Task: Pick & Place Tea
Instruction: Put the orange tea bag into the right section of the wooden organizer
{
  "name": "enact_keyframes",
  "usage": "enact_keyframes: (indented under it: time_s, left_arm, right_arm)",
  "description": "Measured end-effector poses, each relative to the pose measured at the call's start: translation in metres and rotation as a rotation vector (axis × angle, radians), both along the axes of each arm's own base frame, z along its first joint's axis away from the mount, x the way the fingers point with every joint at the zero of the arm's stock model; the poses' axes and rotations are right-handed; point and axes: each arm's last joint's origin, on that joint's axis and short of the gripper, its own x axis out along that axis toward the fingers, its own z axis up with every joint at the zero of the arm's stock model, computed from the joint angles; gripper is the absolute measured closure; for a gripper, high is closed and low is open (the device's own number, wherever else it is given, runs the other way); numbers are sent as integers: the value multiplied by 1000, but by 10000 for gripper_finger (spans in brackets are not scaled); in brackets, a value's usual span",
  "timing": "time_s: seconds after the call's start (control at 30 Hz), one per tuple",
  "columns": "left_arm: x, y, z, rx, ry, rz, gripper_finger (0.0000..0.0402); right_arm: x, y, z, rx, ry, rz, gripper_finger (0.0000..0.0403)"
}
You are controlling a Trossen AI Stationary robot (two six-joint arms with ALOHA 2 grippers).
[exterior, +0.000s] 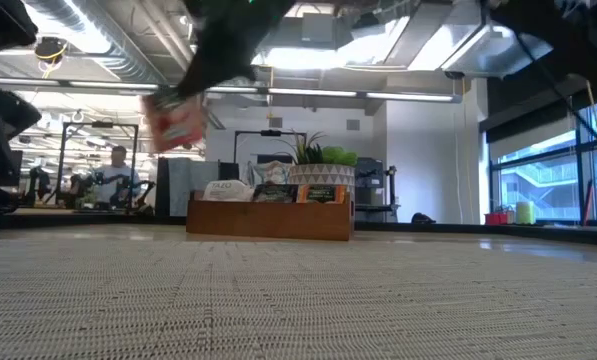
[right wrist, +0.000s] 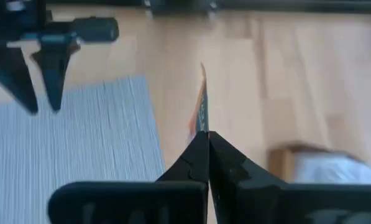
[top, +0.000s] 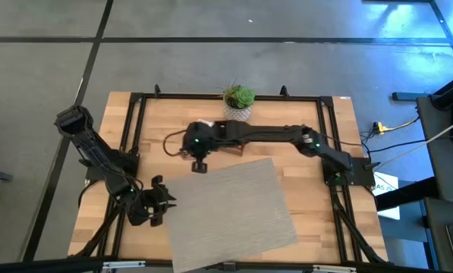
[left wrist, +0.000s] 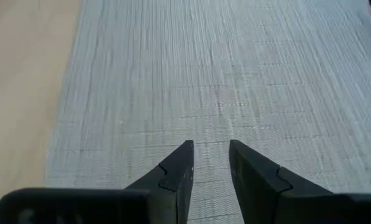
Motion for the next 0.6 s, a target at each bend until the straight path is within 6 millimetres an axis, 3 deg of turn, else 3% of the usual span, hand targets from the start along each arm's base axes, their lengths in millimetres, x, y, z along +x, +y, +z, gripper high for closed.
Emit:
enact_keyframes:
  time_s: [0.1,0.2,0.37,0.6]
  left_arm:
    - [2,-1,-6,-19,11,40,302]
    - [6,-1,-17,-5,53,79,302]
    - [13,6,-37,5,181,138,302]
    - [17,17,-42,51,246,203,302]
  right_arm:
    - [-22,13,22,-80,55,-32,401]
    - [-38,23,31,-116,82,-58,401]
    - [-67,33,6,-131,138,-127,402]
    - [-130,34,-2,-182,-37,-356,401]
